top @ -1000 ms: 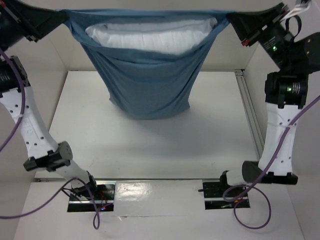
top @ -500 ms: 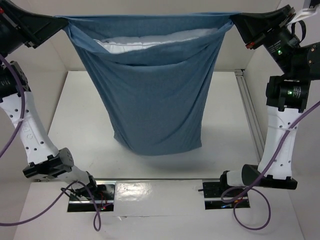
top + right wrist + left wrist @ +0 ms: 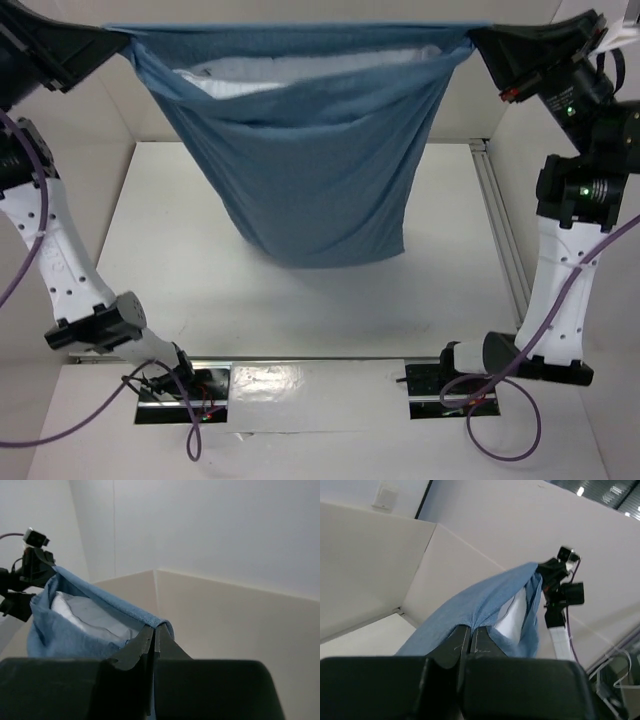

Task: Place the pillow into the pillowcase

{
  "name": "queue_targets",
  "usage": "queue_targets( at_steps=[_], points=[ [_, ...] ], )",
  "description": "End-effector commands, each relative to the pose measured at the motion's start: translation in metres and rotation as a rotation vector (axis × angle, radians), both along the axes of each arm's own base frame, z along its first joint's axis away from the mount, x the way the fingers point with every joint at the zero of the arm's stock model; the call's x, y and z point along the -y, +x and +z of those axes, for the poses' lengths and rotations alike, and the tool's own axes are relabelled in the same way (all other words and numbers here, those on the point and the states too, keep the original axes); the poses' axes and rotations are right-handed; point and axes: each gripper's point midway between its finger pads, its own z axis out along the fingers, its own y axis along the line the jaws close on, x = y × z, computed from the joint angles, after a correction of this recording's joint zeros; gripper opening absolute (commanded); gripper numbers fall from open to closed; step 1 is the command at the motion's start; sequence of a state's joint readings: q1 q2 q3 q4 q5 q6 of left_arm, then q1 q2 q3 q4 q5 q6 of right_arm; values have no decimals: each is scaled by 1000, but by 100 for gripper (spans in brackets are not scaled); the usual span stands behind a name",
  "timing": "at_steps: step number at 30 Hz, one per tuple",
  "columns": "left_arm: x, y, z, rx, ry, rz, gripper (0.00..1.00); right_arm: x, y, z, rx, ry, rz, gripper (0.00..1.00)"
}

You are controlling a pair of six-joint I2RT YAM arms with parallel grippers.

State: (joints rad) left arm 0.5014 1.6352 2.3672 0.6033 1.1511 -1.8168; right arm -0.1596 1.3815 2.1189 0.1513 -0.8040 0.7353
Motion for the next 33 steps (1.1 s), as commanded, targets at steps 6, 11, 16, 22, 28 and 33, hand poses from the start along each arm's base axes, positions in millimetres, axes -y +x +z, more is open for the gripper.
queue_targets(
  at_steps=[6,11,16,22,28,33],
  points=[
    [-23,13,31,62,-104,46,0,41,-29,81,247,151,-195,0],
    [-21,51,-32,-134,-142,75,0,48,49,-26,-73,193,-108,0],
    [-21,47,-8,-80,-110,72,0,54,39,2,-29,163,-187,0],
    [-39,76,-7,-94,-182,81,0,63,73,4,-13,231,-129,0],
    [-93,92,8,24,-276,71,0,43,91,58,224,301,19,0],
    [-110,31,42,153,-261,227,0,55,82,68,348,450,115,0]
  ],
)
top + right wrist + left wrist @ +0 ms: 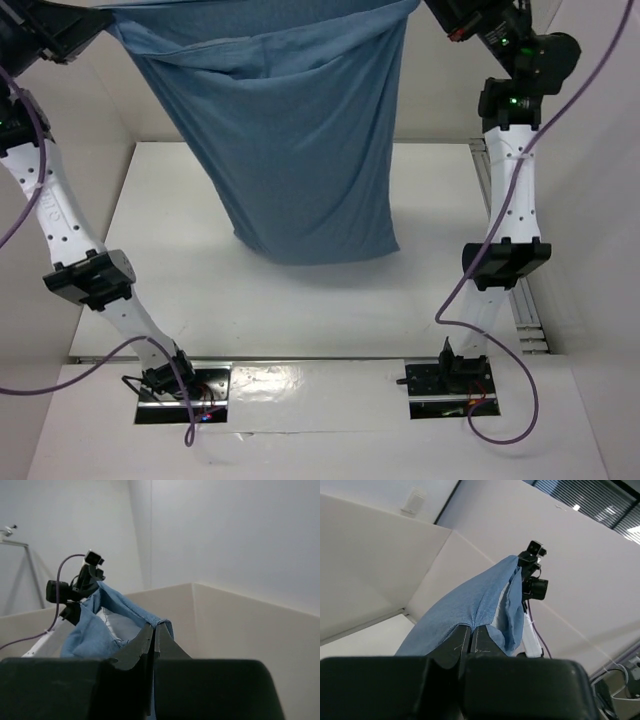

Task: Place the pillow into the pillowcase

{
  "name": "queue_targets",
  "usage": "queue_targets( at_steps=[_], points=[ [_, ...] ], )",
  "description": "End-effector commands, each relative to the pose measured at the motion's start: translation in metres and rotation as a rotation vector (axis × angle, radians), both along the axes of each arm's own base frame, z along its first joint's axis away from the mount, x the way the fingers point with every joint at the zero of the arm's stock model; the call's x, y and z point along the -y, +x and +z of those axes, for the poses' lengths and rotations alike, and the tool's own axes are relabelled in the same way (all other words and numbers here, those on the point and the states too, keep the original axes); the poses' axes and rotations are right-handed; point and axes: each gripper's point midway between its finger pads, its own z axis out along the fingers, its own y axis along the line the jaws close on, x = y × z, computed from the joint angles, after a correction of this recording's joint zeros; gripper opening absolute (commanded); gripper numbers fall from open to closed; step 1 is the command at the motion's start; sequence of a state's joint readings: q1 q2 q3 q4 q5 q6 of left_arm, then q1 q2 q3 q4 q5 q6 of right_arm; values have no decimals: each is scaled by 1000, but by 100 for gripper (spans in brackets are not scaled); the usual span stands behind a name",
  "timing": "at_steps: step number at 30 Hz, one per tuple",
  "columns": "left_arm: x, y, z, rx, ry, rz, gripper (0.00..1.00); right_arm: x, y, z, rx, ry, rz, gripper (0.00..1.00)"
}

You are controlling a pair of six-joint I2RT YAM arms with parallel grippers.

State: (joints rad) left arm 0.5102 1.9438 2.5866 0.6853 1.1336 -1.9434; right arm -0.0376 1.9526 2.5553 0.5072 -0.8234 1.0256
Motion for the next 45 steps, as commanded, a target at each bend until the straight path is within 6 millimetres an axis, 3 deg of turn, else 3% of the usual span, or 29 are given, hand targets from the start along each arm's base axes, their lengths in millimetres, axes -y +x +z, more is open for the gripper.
queue_targets(
  at_steps=[1,2,5,7,11,13,14,15,16,17,18,20,22,24,25,26,28,30,32,33,34,36,37,38,39,40,41,44,45],
  points=[
    [-61,-63,72,261,-140,315,0,88,-40,80,263,410,-178,0],
    [-37,-86,80,304,-90,315,0,87,-21,65,208,400,-163,0],
    [-15,-105,83,330,-35,329,0,64,-14,48,158,349,-100,0],
    [11,-129,84,364,18,306,0,57,-10,40,133,326,-87,0],
    [45,-161,80,401,82,253,0,50,-6,25,77,272,-87,0],
    [68,-180,71,461,172,220,4,57,6,-3,-7,227,-135,0],
    [85,-190,59,467,235,178,15,63,13,-19,-50,225,-164,0],
    [93,-195,50,473,271,151,28,75,21,-55,-132,200,-236,0],
    [100,-201,42,492,295,116,62,84,29,-75,-189,196,-291,0],
    [108,-209,34,531,311,71,83,94,44,-106,-305,179,-346,0],
    [117,-219,16,602,339,-7,100,108,59,-158,-456,130,-432,3],
    [121,-225,6,654,345,-38,100,120,72,-209,-617,71,-488,34],
    [117,-214,-8,602,354,-36,100,127,71,-269,-823,-4,-533,68],
    [107,-194,-17,529,305,-38,100,139,64,-296,-912,-35,-631,82],
    [101,-184,-20,493,283,-34,98,145,63,-313,-979,-48,-672,84],
    [98,-179,-22,453,259,-34,95,148,52,-347,-1133,-72,-697,85],
    [84,-153,-37,372,221,-18,91,158,38,-380,-1245,-151,-765,86],
    [75,-137,-48,296,189,-10,88,154,19,-419,-1388,-219,-745,87],
    [62,-112,-78,160,167,-8,87,142,-3,-452,-1465,-310,-753,89],
    [65,-115,-81,154,192,-9,87,137,-9,-458,-1464,-340,-760,90],
    [61,-103,-101,73,178,-28,87,132,-19,-459,-1453,-378,-768,90],
    [73,-91,-126,47,235,-69,87,120,-33,-471,-1478,-471,-803,93],
    [92,-79,-145,-178,161,-178,87,117,-38,-476,-1494,-507,-821,93],
    [99,-64,-161,-92,248,-147,85,113,-41,-470,-1464,-558,-894,94],
    [107,-58,-173,-135,263,-144,85,113,-53,-478,-1499,-616,-923,94],
    [122,-51,-201,-338,240,-114,85,113,-58,-475,-1489,-647,-964,96],
    [126,-43,-210,-285,314,-74,85,113,-64,-478,-1489,-691,-1021,96],
    [144,-39,-244,-375,296,-131,84,96,-86,-513,-1560,-783,-972,96],
    [145,-40,-250,-390,288,-150,83,85,-82,-519,-1540,-777,-930,95]
  ],
)
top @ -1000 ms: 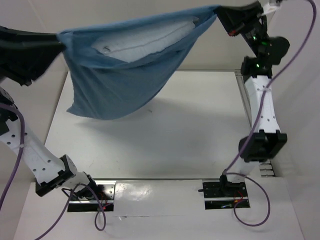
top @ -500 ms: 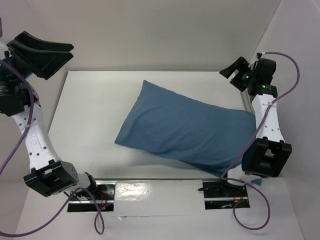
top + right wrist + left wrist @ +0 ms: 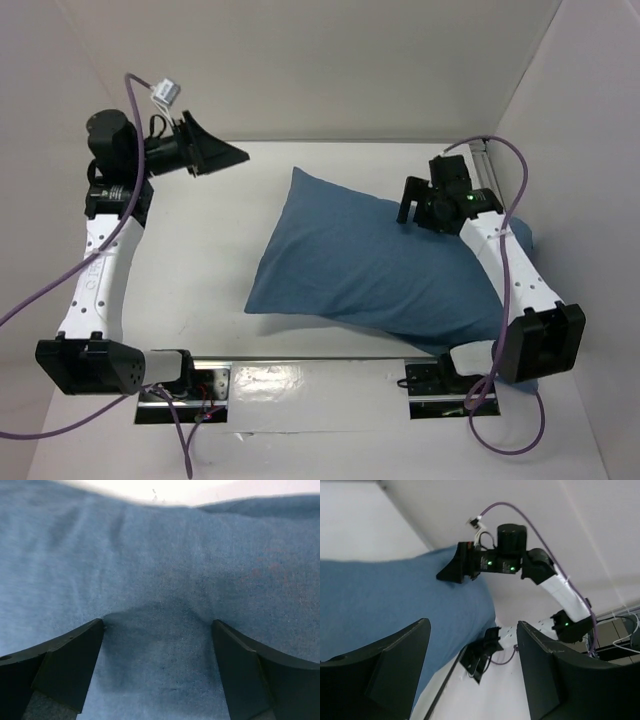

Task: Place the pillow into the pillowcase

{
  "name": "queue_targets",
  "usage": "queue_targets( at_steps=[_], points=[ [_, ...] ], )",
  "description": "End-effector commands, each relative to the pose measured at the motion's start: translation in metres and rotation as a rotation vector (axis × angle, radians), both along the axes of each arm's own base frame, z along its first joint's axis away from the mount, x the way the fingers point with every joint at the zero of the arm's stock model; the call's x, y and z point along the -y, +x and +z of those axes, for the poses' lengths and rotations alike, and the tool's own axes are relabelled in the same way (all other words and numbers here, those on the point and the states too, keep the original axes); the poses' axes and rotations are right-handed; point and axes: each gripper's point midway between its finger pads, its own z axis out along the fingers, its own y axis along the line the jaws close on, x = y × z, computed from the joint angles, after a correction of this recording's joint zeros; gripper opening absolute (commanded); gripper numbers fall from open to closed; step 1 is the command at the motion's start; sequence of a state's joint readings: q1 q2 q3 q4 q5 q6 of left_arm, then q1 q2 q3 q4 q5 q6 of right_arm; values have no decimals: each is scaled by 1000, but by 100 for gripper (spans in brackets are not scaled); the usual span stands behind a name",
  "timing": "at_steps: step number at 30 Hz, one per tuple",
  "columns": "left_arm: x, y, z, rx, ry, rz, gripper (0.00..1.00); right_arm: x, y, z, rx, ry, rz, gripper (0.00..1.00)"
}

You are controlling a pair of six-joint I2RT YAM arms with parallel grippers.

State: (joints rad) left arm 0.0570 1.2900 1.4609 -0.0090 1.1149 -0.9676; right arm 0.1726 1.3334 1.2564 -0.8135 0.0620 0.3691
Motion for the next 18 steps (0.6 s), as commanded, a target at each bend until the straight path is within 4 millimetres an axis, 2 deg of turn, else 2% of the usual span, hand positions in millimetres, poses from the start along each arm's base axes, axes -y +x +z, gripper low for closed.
queue_targets(
  at_steps=[1,2,3,4,5,6,7,8,13,14,15,17,18],
  points=[
    [1,-2,-50,-62,95,16,81,-3,-28,-31,-97,-51,-1,90],
    [1,-2,-50,-63,95,16,81,-32,-39,-45,-129,4,74,86],
    [0,1,-56,-86,96,30,81,-48,-39,-47,-115,30,126,78],
    [0,2,-57,-87,98,39,80,-67,-35,-48,-100,59,152,56],
    [-1,4,-59,-104,100,53,80,-83,-36,-58,-120,78,169,41],
    [-2,4,-66,-135,109,65,79,-112,-36,-55,-93,108,235,31],
    [-7,7,-68,-147,112,90,79,-127,-33,-54,-82,123,254,22],
    [-11,8,-63,-119,119,111,79,-155,-29,-53,-77,146,301,11],
    [-20,13,-58,-123,126,148,80,-228,22,-43,-6,256,354,8],
    [-21,14,-57,-134,133,156,80,-239,32,-57,-26,260,362,8],
    [-22,14,-58,-130,149,166,80,-253,51,-37,26,297,357,8],
    [-27,19,-64,-148,180,203,81,-266,72,-26,57,304,354,11],
    [-29,16,-68,-185,199,219,81,-279,91,-8,99,317,366,13]
  ],
)
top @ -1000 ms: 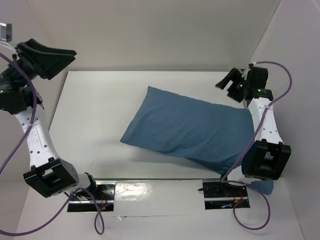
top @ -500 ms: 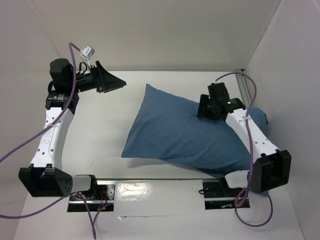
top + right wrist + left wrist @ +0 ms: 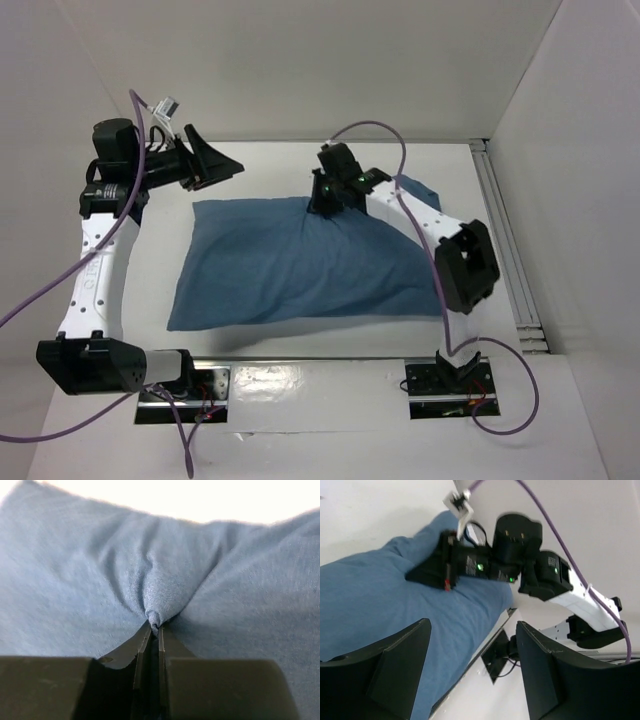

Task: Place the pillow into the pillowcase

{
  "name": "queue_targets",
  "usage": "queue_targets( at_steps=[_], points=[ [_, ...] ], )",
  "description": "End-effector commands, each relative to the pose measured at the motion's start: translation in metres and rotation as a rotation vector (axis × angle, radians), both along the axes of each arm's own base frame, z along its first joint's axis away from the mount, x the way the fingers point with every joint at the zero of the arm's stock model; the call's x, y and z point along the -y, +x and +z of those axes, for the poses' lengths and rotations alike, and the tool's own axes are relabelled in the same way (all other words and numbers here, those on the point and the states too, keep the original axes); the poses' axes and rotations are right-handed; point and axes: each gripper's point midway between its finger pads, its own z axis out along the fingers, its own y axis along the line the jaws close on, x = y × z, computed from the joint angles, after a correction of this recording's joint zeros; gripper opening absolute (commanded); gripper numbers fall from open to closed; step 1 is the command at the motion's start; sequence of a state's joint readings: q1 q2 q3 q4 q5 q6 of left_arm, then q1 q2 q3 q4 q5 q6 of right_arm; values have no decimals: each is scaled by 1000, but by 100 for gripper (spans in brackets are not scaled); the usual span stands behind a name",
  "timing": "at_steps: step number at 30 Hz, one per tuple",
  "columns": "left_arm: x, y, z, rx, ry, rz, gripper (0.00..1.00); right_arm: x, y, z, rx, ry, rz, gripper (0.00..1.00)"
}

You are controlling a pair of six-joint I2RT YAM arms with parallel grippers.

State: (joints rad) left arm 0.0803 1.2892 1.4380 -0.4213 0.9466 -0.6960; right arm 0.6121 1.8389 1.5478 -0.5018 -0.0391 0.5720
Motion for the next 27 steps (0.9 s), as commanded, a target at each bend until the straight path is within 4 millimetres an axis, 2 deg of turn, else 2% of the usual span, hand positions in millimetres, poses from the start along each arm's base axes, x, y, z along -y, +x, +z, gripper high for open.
queue_targets(
  at_steps=[1,2,3,4,5,6,7,8,9,10,12,13,14,15,16,17,19,20,22,23,24,25,26,27],
  points=[
    [-10,-2,0,18,104,54,81,-34,38,33,70,73,9,19],
    [-15,1,-8,-4,145,97,81,-36,42,41,84,70,18,41],
    [-13,-2,-17,-29,175,101,81,-34,46,52,116,53,21,56],
    [-13,-10,-34,-93,225,104,83,-28,49,66,145,37,4,66],
    [-13,-11,-43,-120,263,122,83,-19,51,73,163,22,-11,73],
    [-10,-17,-65,-168,318,131,86,-12,50,83,183,13,-34,80],
    [-9,-22,-77,-202,346,136,87,8,47,97,218,-17,-75,83],
    [-12,-28,-90,-226,388,163,87,20,40,100,223,-49,-84,85],
    [-6,-37,-114,-282,415,147,89,36,37,103,228,-72,-119,86],
    [-6,-44,-125,-329,429,164,91,65,28,108,246,-119,-170,88],
    [-7,-55,-149,-375,489,196,95,101,10,101,214,-200,-220,92],
    [-8,-57,-157,-395,512,212,95,124,-5,97,195,-228,-247,92],
    [-7,-61,-160,-409,516,232,97,151,-13,88,149,-261,-290,93],
    [-11,-61,-168,-425,545,264,97,166,-21,83,126,-268,-309,93],
    [-7,-64,-176,-417,551,259,97,181,-37,71,91,-276,-317,93],
    [-4,-64,-178,-410,546,267,97,192,-43,62,56,-262,-330,94],
    [-1,-58,-188,-391,543,276,93,202,-58,42,-3,-254,-328,94],
    [0,-53,-195,-402,548,273,92,200,-71,23,-50,-231,-299,94],
    [6,-46,-204,-399,550,265,89,195,-72,8,-60,-185,-292,92],
    [7,-34,-204,-367,550,276,89,191,-80,-10,-105,-164,-288,92],
    [7,-27,-215,-390,567,278,89,187,-74,-12,-86,-136,-292,92],
    [9,-14,-212,-357,567,287,88,191,-77,-28,-115,-148,-326,92],
    [10,-6,-222,-380,585,289,88,191,-72,-32,-108,-146,-344,92],
    [9,-1,-216,-356,590,296,86,194,-75,-37,-116,-161,-351,92]
  ],
)
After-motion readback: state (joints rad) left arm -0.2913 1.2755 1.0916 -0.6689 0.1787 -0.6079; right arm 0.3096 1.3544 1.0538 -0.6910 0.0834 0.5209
